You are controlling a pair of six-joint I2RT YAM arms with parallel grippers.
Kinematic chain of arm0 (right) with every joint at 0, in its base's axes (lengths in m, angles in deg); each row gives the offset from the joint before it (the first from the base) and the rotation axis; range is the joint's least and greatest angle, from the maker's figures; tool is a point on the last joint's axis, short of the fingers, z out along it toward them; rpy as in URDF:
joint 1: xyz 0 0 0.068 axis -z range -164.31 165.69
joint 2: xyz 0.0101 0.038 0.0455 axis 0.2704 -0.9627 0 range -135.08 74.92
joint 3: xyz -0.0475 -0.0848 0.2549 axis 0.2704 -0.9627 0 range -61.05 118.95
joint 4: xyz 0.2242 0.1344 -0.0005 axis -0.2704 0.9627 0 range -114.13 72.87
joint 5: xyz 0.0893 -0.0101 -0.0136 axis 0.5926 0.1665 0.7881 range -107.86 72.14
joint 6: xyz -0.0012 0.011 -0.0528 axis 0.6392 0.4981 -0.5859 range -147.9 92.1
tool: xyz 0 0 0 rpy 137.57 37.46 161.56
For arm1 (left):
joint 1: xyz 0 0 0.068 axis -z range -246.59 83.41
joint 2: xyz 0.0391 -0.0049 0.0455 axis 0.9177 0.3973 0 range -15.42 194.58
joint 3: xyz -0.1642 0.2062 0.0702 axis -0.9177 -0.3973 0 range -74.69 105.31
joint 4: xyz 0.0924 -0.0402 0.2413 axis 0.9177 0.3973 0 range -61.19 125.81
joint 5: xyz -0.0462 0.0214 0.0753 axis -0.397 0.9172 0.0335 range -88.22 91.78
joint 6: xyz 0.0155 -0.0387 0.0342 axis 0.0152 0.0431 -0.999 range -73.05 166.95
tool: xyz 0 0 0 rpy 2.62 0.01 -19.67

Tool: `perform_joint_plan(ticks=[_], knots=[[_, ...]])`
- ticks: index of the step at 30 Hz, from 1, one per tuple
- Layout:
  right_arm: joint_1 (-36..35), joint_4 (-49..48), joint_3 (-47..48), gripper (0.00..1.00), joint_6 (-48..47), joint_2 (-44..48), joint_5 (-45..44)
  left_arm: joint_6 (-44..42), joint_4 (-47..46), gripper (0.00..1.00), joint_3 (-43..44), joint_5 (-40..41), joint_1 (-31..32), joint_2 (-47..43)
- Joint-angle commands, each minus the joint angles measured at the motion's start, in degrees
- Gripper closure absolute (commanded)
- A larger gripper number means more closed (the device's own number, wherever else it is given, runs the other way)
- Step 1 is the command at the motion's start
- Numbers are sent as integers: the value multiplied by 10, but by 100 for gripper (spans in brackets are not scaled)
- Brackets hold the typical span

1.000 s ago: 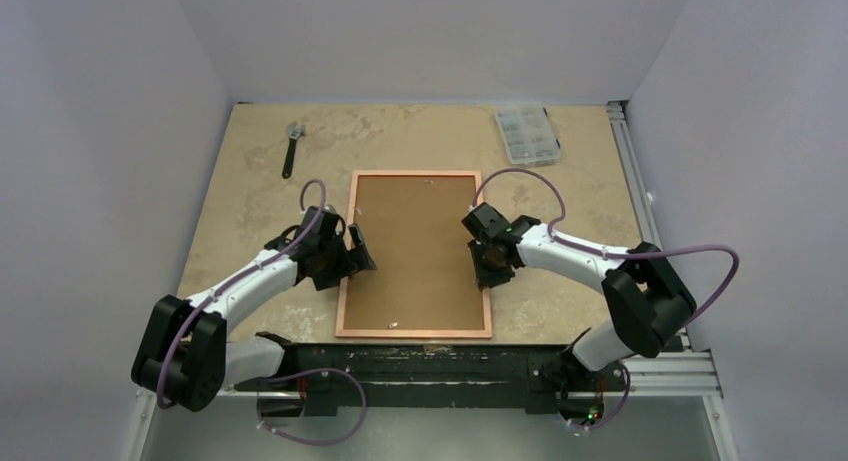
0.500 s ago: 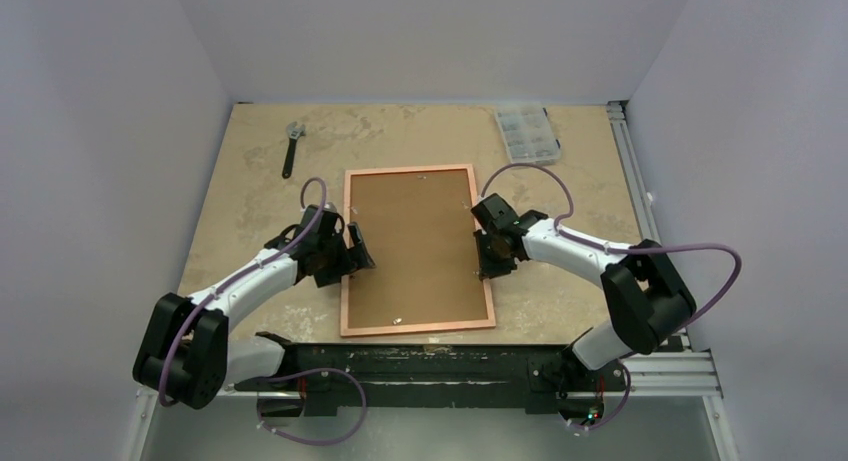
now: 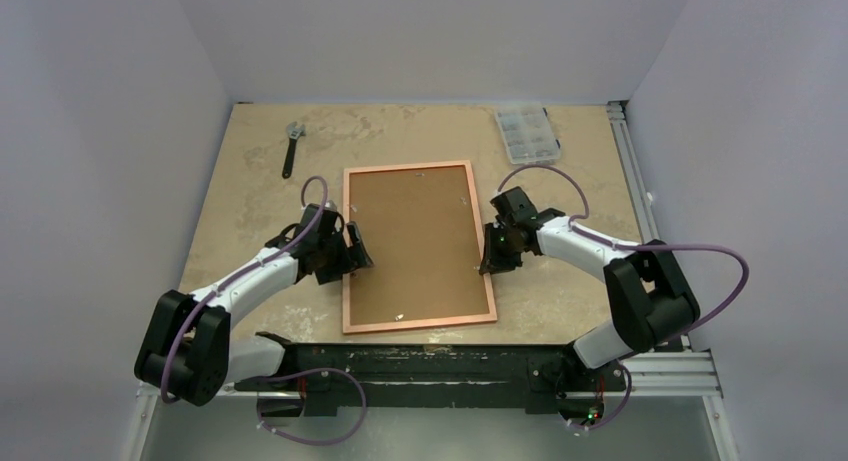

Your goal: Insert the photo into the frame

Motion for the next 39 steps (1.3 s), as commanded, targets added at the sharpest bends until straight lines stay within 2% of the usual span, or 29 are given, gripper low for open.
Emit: perform_joint_plan(ticks=[1,3,5,12,13,18,21,24,32,39], knots=[[0,-73,-12,93,15,-14,22,-9,-9,25,-21,-10,1,29],[1,-74,-10,99,18,-24,27,-12,-4,27,-20,-4,1,32],[3,-74,-10,100,19,-28,35,-15,7,30,-18,9,1,35],[4,-48,-16,99,18,11,23,-23,6,63,-13,9,1,48],[4,-44,-18,95,17,19,22,-23,5,68,-12,8,2,51],[9,-23,-6,47,12,55,6,-27,-2,86,-9,-4,7,69],[17,-12,13,35,8,65,-1,-27,-2,93,-5,-2,16,77],[32,-4,32,30,5,73,-1,-27,-1,100,-4,1,29,81],[88,1,56,25,-6,88,-6,-12,17,100,-4,19,70,67],[118,7,81,21,-13,63,-11,13,25,100,-14,28,120,42]])
